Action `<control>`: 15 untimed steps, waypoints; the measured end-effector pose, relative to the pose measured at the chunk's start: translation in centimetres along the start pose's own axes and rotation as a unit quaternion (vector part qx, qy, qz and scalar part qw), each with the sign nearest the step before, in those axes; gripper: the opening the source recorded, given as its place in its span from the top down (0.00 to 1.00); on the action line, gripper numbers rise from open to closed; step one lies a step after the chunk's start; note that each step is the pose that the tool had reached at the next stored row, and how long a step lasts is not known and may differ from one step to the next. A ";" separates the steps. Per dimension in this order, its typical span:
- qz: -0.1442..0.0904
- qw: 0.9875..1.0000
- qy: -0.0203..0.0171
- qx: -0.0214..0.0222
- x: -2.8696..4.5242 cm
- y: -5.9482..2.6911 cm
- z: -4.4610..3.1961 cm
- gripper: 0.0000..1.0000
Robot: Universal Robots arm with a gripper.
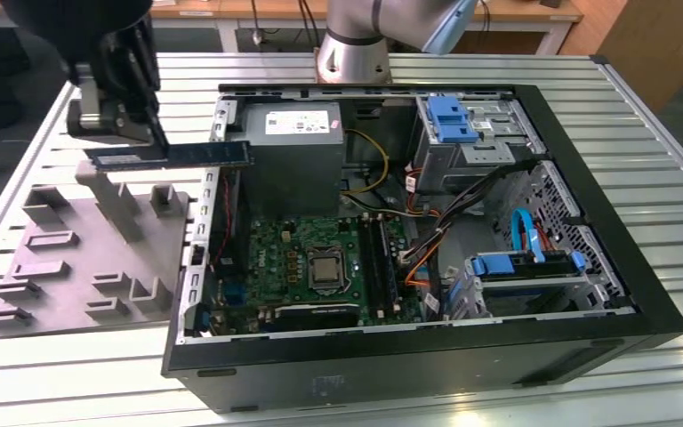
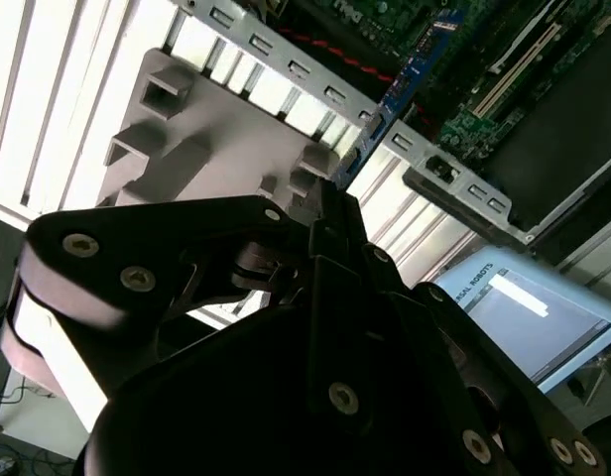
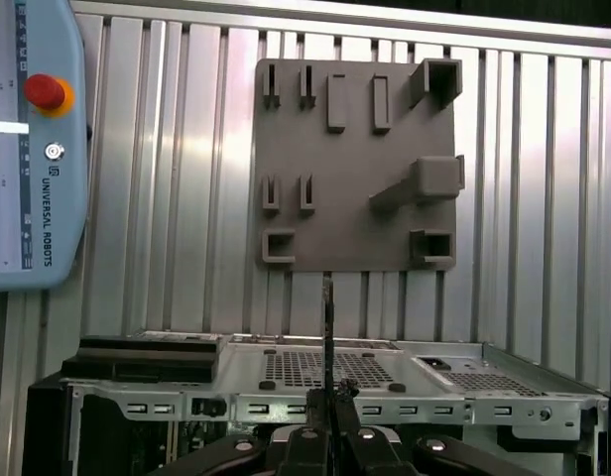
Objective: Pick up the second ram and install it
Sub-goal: 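Pick up the second ram and move it above second insertion slot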
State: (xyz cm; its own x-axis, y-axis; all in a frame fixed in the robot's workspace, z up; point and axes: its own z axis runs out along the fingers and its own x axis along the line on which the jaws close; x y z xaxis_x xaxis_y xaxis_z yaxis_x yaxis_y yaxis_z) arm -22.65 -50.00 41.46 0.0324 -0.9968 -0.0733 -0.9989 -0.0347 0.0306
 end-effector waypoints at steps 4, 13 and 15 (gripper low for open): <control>0.000 1.000 0.000 0.000 0.06 -1.81 -0.03 0.87; 0.000 1.000 0.000 0.000 0.20 -5.89 -0.10 0.87; 0.000 1.000 0.000 0.000 0.23 -6.80 -0.11 0.87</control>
State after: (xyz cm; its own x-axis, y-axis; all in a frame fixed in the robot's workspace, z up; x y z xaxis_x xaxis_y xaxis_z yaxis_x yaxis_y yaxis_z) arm -15.85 -50.00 41.35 0.0325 -0.9968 -0.0732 -0.9989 -0.0348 0.0307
